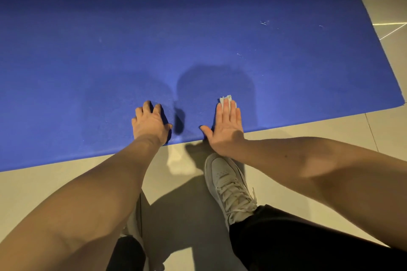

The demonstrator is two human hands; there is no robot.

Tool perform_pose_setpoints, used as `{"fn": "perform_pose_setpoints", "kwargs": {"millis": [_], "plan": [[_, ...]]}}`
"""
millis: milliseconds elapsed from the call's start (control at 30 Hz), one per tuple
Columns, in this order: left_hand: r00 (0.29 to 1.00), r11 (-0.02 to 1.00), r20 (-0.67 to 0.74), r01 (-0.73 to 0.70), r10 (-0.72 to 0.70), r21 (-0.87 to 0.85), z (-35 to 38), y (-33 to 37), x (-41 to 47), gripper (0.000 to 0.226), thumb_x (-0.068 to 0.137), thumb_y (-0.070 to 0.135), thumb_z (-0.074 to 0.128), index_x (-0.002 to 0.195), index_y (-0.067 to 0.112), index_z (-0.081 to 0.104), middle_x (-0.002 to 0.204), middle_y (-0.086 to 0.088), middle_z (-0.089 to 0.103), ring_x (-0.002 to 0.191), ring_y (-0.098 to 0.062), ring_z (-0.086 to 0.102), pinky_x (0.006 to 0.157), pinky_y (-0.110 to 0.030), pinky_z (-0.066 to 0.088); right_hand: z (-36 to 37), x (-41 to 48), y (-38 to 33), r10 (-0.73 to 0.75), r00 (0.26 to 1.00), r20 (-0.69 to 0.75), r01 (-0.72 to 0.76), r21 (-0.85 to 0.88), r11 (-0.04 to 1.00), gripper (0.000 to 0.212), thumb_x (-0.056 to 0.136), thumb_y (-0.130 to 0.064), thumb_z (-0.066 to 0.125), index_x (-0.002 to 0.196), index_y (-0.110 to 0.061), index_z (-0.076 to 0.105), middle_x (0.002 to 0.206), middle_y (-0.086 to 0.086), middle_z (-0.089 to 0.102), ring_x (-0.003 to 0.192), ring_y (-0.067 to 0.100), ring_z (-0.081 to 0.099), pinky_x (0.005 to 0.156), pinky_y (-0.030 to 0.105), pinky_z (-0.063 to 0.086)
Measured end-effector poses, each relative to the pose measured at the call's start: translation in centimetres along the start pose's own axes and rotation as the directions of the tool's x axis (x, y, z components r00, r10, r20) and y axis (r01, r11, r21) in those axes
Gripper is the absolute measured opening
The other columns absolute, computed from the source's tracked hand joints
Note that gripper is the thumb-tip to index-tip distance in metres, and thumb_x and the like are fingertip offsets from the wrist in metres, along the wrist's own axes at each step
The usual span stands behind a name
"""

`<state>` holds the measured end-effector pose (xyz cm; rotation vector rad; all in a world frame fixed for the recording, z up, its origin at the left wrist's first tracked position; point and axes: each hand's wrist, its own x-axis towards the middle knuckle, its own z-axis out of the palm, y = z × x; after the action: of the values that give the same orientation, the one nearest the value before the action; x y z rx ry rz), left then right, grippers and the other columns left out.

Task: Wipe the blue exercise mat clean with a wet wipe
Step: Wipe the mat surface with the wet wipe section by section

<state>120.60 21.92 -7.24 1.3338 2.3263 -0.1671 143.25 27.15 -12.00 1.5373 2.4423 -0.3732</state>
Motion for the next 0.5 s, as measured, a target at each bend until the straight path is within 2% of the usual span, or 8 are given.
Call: {"fn": "perform_pose_setpoints", "kwargs": {"millis": [33, 100, 167, 233, 267, 333, 433, 500], "plan": [[1.000, 1.000, -0.001, -0.002, 0.002, -0.005, 0.1, -0.1, 0.0, 0.071, 0.093, 0.046, 0.065, 0.151, 0.021, 0.033, 0.159, -0.007, 0.020, 0.137, -0.033, 0.025, 0.107, -0.043, 0.031, 0.1, -0.1, -1.4, -0.040, 0.999, -0.018, 0.040, 0.002, 0.999, 0.095, 0.094, -0.070, 0.006, 0.160, -0.002, -0.003, 0.168, 0.020, -0.010, 0.155, 0.041, -0.013, 0.126, 0.053, -0.004], [1.000, 1.000, 0.000, -0.006, 0.006, -0.013, 0.2, -0.3, 0.0, 0.072, 0.092, 0.046, 0.065, 0.152, 0.022, 0.033, 0.160, -0.007, 0.020, 0.137, -0.033, 0.025, 0.107, -0.044, 0.031, 0.8, -0.5, -3.5, -0.267, 0.963, -0.041, 0.266, -0.018, 0.964, 0.095, 0.096, -0.068, 0.014, 0.159, 0.003, 0.012, 0.167, 0.025, 0.006, 0.155, 0.042, 0.001, 0.126, 0.054, 0.005], [1.000, 1.000, 0.000, -0.008, 0.008, -0.013, 0.2, -0.4, 0.1, 0.072, 0.092, 0.047, 0.065, 0.152, 0.022, 0.033, 0.160, -0.007, 0.020, 0.138, -0.033, 0.024, 0.108, -0.045, 0.031, 1.8, -0.8, -3.7, -0.449, 0.891, -0.072, 0.448, -0.037, 0.894, 0.084, 0.102, -0.059, 0.030, 0.158, 0.004, 0.022, 0.166, 0.024, 0.016, 0.155, 0.039, 0.011, 0.127, 0.051, 0.010], [1.000, 1.000, -0.004, -0.013, 0.013, -0.003, 0.2, -0.4, 0.2, 0.072, 0.092, 0.047, 0.066, 0.151, 0.022, 0.034, 0.159, -0.007, 0.021, 0.137, -0.034, 0.025, 0.107, -0.045, 0.032, 2.1, -0.5, -2.3, -0.514, 0.846, -0.142, 0.503, -0.108, 0.858, 0.073, 0.104, -0.042, 0.052, 0.157, 0.002, 0.029, 0.166, 0.020, 0.022, 0.155, 0.036, 0.017, 0.126, 0.048, 0.016], [1.000, 1.000, -0.006, -0.012, 0.012, -0.001, 0.2, -0.3, 0.2, 0.071, 0.091, 0.047, 0.066, 0.150, 0.022, 0.035, 0.159, -0.007, 0.022, 0.137, -0.034, 0.025, 0.107, -0.045, 0.032, 2.0, -0.5, -1.4, -0.523, 0.835, -0.171, 0.510, -0.117, 0.852, 0.071, 0.104, -0.040, 0.055, 0.157, 0.000, 0.031, 0.166, 0.018, 0.024, 0.155, 0.034, 0.019, 0.126, 0.047, 0.020], [1.000, 1.000, -0.005, -0.015, 0.015, -0.005, 0.2, -0.2, 0.2, 0.070, 0.091, 0.046, 0.067, 0.149, 0.021, 0.037, 0.158, -0.008, 0.023, 0.137, -0.034, 0.025, 0.107, -0.046, 0.032, 1.2, -0.8, 0.7, -0.487, 0.858, -0.167, 0.485, -0.052, 0.873, 0.070, 0.107, -0.050, 0.043, 0.158, -0.003, 0.030, 0.168, 0.012, 0.021, 0.156, 0.028, 0.017, 0.125, 0.046, 0.020], [1.000, 1.000, -0.006, -0.010, 0.010, -0.009, 0.2, -0.2, 0.3, 0.069, 0.091, 0.046, 0.067, 0.148, 0.020, 0.038, 0.158, -0.007, 0.023, 0.136, -0.034, 0.026, 0.106, -0.045, 0.032, 0.2, -1.2, 4.1, -0.383, 0.922, -0.057, 0.383, -0.006, 0.924, 0.071, 0.107, -0.054, 0.024, 0.163, -0.011, 0.013, 0.172, 0.003, 0.003, 0.158, 0.019, -0.001, 0.127, 0.044, 0.011], [1.000, 1.000, 0.000, -0.008, 0.008, -0.002, 0.2, -0.1, 0.3, 0.068, 0.091, 0.046, 0.067, 0.147, 0.020, 0.039, 0.157, -0.008, 0.023, 0.136, -0.034, 0.026, 0.106, -0.044, 0.032, -0.2, -1.5, 6.2, -0.274, 0.961, -0.018, 0.274, -0.041, 0.961, 0.074, 0.106, -0.056, 0.018, 0.164, -0.012, 0.006, 0.172, 0.003, -0.004, 0.158, 0.019, -0.007, 0.127, 0.046, 0.010]]}}
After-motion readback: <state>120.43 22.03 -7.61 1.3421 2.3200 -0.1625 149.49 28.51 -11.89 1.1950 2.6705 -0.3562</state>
